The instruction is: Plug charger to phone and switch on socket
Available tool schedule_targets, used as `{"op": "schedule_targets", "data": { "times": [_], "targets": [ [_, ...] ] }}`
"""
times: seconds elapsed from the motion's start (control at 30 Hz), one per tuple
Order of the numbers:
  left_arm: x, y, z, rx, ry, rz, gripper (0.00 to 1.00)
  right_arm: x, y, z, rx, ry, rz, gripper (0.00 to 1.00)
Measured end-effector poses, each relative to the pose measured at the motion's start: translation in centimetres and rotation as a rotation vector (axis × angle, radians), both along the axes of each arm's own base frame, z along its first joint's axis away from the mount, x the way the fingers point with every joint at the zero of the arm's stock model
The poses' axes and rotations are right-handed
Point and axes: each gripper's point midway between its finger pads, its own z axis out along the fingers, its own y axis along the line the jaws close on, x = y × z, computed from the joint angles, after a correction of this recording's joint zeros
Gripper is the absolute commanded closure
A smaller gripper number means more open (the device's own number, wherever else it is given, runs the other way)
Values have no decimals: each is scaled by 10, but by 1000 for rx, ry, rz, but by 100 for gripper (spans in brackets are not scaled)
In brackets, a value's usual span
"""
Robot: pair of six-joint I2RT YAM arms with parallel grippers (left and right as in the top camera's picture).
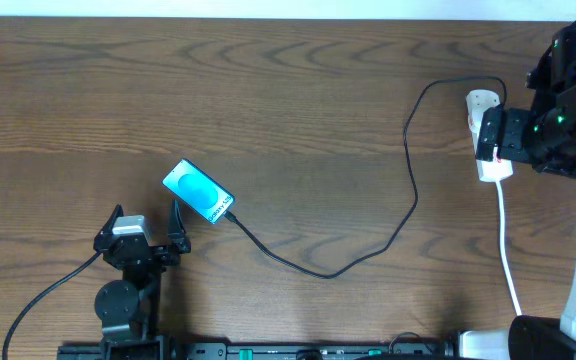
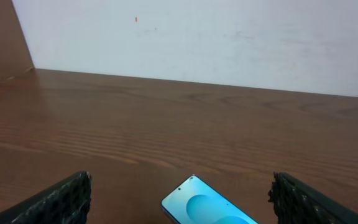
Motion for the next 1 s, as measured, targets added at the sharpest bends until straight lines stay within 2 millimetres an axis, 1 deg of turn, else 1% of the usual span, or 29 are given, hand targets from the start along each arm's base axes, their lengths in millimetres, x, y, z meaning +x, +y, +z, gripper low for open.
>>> {"op": "schedule_targets", "data": {
  "times": [0.93,1.0],
  "targets": [
    [0,1,0,14,2,2,8,0,0,0,1,0,-2,1],
    [0,1,0,15,2,2,8,4,0,1,2,-20,-6,1]
  ]
}}
